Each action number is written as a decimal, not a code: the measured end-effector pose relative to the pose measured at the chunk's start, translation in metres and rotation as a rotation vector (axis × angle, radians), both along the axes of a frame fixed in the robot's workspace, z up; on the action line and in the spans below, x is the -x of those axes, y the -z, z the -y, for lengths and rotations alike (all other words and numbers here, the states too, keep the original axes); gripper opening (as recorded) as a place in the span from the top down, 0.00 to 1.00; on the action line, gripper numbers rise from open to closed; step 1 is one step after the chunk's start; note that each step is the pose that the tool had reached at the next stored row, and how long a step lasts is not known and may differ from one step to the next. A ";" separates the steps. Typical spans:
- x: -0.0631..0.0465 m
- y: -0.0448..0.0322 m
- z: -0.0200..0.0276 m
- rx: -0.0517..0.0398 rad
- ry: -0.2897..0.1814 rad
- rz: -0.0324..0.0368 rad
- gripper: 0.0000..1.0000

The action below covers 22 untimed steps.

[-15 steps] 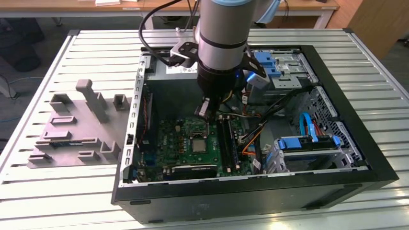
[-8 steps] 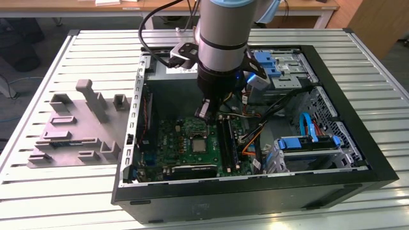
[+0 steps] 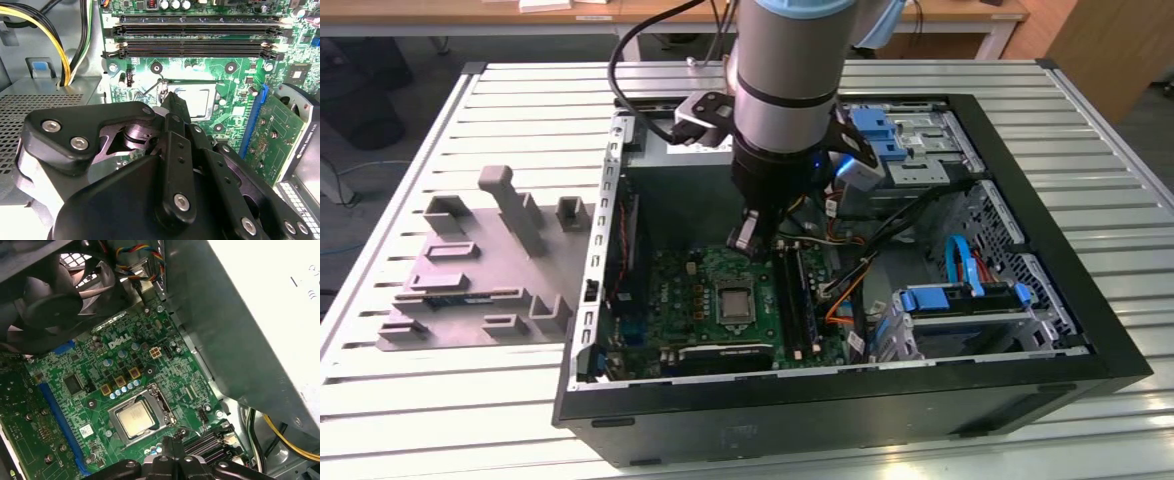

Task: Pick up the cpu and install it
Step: 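Close the cpu cover, then install the first cpu locking lever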

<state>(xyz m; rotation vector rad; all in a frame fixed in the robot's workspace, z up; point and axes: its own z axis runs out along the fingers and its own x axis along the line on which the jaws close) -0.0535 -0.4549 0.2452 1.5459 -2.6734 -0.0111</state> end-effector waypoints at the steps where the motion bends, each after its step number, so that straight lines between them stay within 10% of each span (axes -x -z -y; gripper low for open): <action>1: 0.001 0.0000 0.0002 -0.0001 -0.001 0.0000 0.89; 22: 0.014 0.0000 0.0078 -0.0001 -0.027 0.0017 0.89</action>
